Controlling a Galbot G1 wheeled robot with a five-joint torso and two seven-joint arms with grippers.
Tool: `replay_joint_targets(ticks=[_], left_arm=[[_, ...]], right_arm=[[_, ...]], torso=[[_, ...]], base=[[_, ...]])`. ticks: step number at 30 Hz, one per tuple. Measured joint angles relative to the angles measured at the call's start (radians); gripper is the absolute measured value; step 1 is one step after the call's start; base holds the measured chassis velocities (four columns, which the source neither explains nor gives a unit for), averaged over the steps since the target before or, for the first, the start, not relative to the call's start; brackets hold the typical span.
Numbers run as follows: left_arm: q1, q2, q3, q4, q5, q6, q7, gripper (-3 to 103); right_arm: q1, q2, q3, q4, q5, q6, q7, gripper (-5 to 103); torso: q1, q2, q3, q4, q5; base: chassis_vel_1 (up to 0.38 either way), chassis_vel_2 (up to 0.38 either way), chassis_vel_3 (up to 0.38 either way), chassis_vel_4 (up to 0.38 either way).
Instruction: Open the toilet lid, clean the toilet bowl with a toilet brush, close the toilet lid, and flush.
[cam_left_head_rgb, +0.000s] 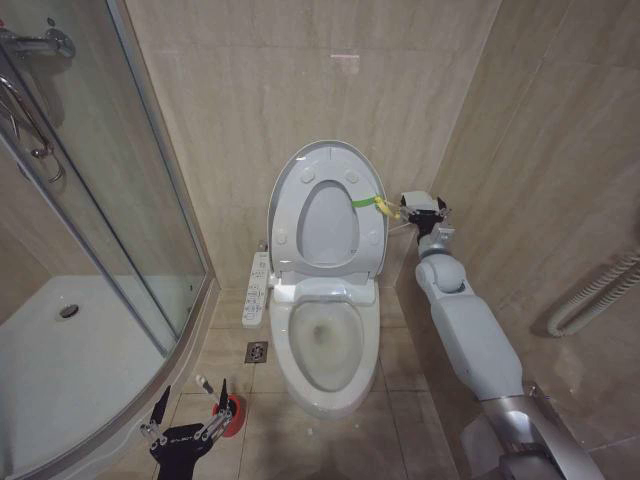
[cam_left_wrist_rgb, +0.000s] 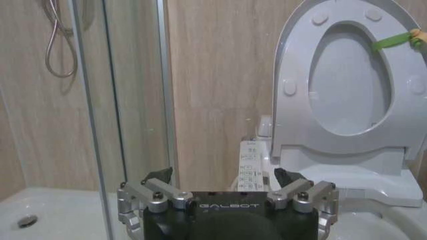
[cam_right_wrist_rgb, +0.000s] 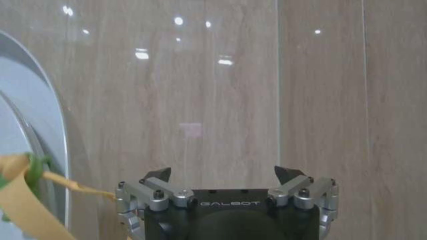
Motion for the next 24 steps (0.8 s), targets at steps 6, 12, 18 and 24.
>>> replay_joint_targets(ticks=[6,12,18,24], left_arm=[[0.000,0.000,0.000,0.000,0.000,0.000,0.000,99],[0.000,0.000,0.000,0.000,0.000,0.000,0.000,99],[0.000,0.000,0.000,0.000,0.000,0.000,0.000,99],[0.000,0.000,0.000,0.000,0.000,0.000,0.000,99]], right_arm=[[-0.008,-0.006,0.006,0.006,-0.020,0.050,-0.012,100],[-0.013,-0.010,0.012,0.025,-0.035,0.055,-0.008,100],[-0.019,-0.013,0.016,0.032,-0.037,0.056,-0.008,100],[-0.025,-0.013,0.016,0.037,-0.037,0.061,-0.001,100]], torso=[[0.000,0.000,0.000,-0.0002,0.0003],[0.000,0.000,0.000,-0.0001,0.0002],[0.000,0.000,0.000,-0.0001,0.0001],[0.000,0.000,0.000,-0.0001,0.0000]], base=[[0.000,0.000,0.000,0.000],[0.000,0.000,0.000,0.000],[0.000,0.000,0.000,0.000],[-0.025,0.035,0.031,-0.032]])
